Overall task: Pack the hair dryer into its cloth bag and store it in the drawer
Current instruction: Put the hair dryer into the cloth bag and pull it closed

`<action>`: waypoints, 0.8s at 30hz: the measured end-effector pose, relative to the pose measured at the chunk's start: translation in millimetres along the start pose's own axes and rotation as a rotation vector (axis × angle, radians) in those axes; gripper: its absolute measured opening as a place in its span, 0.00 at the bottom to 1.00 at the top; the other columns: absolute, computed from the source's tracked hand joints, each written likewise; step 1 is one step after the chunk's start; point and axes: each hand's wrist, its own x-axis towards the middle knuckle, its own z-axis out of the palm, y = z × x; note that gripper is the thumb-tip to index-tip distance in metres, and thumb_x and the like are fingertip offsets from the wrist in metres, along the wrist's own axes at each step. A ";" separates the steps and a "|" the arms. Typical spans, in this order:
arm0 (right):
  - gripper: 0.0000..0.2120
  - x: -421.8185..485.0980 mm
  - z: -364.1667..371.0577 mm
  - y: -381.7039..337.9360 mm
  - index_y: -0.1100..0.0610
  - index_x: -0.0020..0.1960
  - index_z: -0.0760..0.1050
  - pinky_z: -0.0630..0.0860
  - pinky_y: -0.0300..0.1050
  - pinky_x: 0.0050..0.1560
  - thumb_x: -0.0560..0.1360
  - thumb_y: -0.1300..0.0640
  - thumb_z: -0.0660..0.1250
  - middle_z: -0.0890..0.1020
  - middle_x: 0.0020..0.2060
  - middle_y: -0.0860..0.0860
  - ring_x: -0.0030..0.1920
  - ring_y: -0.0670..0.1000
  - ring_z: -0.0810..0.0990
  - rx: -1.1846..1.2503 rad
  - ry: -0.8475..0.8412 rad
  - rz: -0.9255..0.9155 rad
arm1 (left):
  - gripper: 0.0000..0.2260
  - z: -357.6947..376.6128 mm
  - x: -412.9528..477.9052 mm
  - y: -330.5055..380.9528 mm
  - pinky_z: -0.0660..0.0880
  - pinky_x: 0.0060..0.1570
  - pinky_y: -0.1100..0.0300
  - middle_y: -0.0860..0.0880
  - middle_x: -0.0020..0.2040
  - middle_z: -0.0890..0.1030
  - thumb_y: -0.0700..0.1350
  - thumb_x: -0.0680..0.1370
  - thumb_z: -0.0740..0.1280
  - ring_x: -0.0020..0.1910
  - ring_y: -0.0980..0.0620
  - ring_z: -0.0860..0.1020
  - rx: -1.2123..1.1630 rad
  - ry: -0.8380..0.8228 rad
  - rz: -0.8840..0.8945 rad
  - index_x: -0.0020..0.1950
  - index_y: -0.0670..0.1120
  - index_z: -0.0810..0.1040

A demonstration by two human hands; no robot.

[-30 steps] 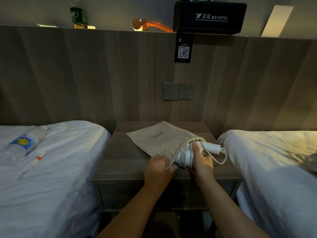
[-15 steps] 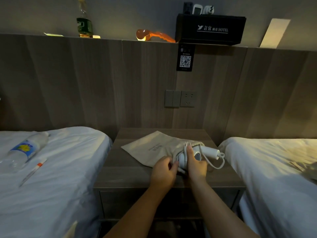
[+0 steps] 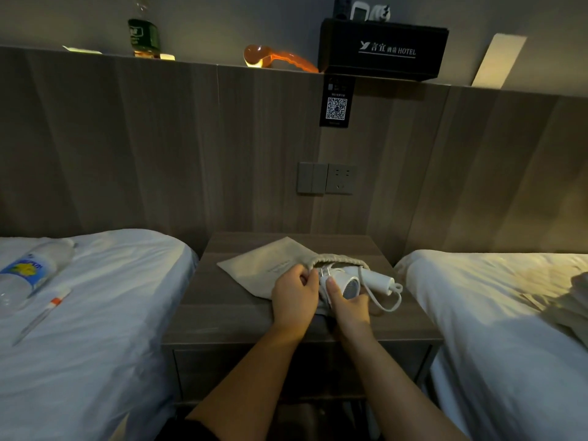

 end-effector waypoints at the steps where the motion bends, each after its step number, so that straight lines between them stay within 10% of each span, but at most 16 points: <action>1: 0.39 1.7 -0.8 0.3 0.64 0.68 0.63 0.74 0.56 0.61 0.67 0.44 0.73 0.75 0.61 0.59 0.60 0.59 0.76 -0.006 -0.006 -0.011 | 0.16 -0.1 -0.5 0.3 0.67 0.37 0.56 0.51 0.29 0.71 0.49 0.77 0.63 0.33 0.50 0.72 0.018 -0.015 0.037 0.30 0.48 0.66; 5: 0.46 4.6 6.5 -1.7 0.65 0.66 0.65 0.76 0.57 0.59 0.60 0.37 0.73 0.76 0.61 0.60 0.59 0.60 0.77 0.006 0.050 0.020 | 0.17 -4.3 -9.2 -4.3 0.61 0.30 0.64 0.53 0.28 0.66 0.47 0.78 0.62 0.29 0.56 0.66 0.079 -0.068 0.184 0.30 0.52 0.60; 9: 0.32 8.4 18.7 -10.6 0.67 0.63 0.68 0.75 0.52 0.56 0.69 0.47 0.72 0.77 0.56 0.60 0.57 0.60 0.77 0.004 0.128 0.029 | 0.18 -8.8 -12.5 -10.5 0.60 0.28 0.64 0.53 0.28 0.65 0.46 0.78 0.62 0.27 0.58 0.65 0.121 -0.060 0.192 0.30 0.53 0.59; 14: 0.21 4.6 15.9 1.6 0.60 0.48 0.77 0.79 0.61 0.52 0.59 0.51 0.74 0.83 0.45 0.57 0.48 0.60 0.82 -0.222 -0.248 -0.073 | 0.18 -16.2 -8.3 -25.3 0.57 0.28 0.61 0.53 0.28 0.66 0.47 0.78 0.62 0.28 0.56 0.65 0.105 0.007 0.060 0.30 0.51 0.60; 18: 0.24 -1.2 0.3 13.3 0.58 0.63 0.71 0.74 0.50 0.60 0.68 0.61 0.71 0.80 0.57 0.55 0.58 0.55 0.78 -0.456 -0.329 -0.297 | 0.18 -13.4 -10.9 -38.9 0.56 0.31 0.60 0.53 0.29 0.65 0.47 0.77 0.63 0.28 0.56 0.64 0.117 0.020 0.099 0.30 0.52 0.59; 24: 0.08 -17.4 -40.1 7.3 0.58 0.45 0.81 0.75 0.47 0.40 0.73 0.61 0.63 0.84 0.39 0.59 0.42 0.60 0.81 -0.833 0.038 -0.655 | 0.14 -3.4 -22.4 -58.1 0.62 0.32 0.69 0.54 0.33 0.67 0.45 0.74 0.66 0.31 0.59 0.67 0.085 -0.031 0.097 0.32 0.52 0.64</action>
